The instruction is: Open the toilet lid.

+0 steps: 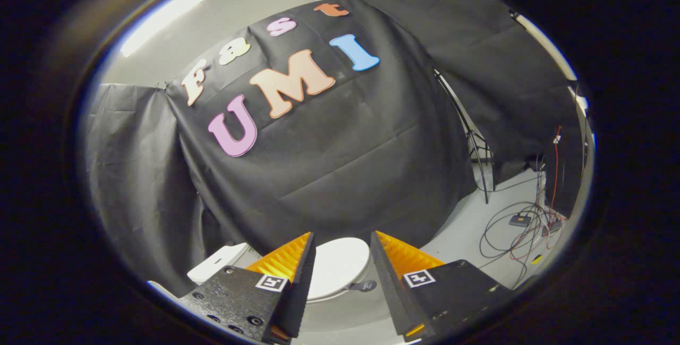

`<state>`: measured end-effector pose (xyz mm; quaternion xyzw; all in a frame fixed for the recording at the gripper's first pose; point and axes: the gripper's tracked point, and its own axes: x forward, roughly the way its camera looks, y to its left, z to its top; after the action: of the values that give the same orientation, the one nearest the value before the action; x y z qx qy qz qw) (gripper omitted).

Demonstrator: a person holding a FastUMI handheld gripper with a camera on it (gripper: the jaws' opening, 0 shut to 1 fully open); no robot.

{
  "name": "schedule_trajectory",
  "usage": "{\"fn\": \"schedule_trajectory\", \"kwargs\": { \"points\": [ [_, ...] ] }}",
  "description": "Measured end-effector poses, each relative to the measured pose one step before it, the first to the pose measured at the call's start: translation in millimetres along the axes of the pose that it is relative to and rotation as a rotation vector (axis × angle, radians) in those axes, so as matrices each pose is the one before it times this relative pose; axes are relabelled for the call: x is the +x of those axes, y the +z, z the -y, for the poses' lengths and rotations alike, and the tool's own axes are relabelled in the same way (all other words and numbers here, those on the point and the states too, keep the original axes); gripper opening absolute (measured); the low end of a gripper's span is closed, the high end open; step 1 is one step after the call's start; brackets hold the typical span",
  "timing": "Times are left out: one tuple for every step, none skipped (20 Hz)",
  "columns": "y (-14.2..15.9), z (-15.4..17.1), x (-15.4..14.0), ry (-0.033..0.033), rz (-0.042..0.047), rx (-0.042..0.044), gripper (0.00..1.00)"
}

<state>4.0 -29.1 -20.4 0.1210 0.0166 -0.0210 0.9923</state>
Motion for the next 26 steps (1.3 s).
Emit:
{"fn": "schedule_trajectory", "kwargs": {
  "points": [
    [-0.02, 1.31, 0.09, -0.00136, 0.00076, 0.01336, 0.64],
    [-0.15, 1.35, 1.07, -0.00113, 0.00149, 0.01275, 0.65],
    [0.75, 1.5, -0.53, -0.00181, 0.00139, 0.01252, 0.65],
    [-2.09, 1.96, -0.02, -0.00335, 0.00146, 0.01415, 0.65],
    [-0.63, 1.21, 0.92, -0.00204, 0.00258, 0.01483, 0.65],
    [-1.89, 2.17, 0.65, -0.00353, 0.0015, 0.01806, 0.64],
    [-0.53, 2.13, 0.86, -0.00356, 0.00229, 0.01671, 0.64],
    [-0.97, 3.51, 0.13, -0.00717, 0.00259, 0.01969, 0.64],
    [-0.76, 2.75, 2.06, -0.00627, 0.00439, 0.0211, 0.64],
    [0.72, 3.51, 4.58, -0.00466, 0.00811, 0.02354, 0.64],
    [-1.92, 3.94, 4.99, -0.01006, 0.00182, 0.0286, 0.64],
    [-2.92, 5.34, 7.6, -0.01449, -0.0015, 0.02933, 0.64],
    [-3.21, 2.62, 6.73, -0.0059, 0.00252, 0.02633, 0.64],
    [-4.3, 0.9, 4.22, -0.00009, 0.00569, 0.02613, 0.64],
    [-2.89, 0.43, 5.46, 0.00189, 0.00695, 0.02844, 0.65],
    [-4.35, -0.33, 6.58, 0.00551, 0.00766, 0.02691, 0.65],
    [-5.52, -0.04, 5.77, 0.00644, 0.00747, 0.02427, 0.64],
    [-7.21, 0.84, 6.82, 0.00351, 0.00645, 0.02609, 0.65],
    [-6.93, 1.22, 6.92, 0.0038, 0.00705, 0.02413, 0.65],
    [-7.67, 1.01, 4.84, 0.00348, 0.00556, 0.02441, 0.64],
    [-9.13, 0.31, 4.97, 0.00141, 0.00238, 0.02219, 0.64],
    [-8.46, 1.69, 5.14, -0.00079, -0.00002, 0.02075, 0.64],
    [-7.69, 1.77, 5.34, 0.00063, -0.00062, 0.01889, 0.64],
    [-9.13, 2.39, 4.06, -0.00096, -0.00511, 0.01849, 0.64],
    [-8.82, 3.16, 5.57, 0.00003, -0.00684, 0.01785, 0.64],
    [-10.03, 1.5, 4.74, 0.00069, -0.00915, 0.01736, 0.64]
  ]
}}
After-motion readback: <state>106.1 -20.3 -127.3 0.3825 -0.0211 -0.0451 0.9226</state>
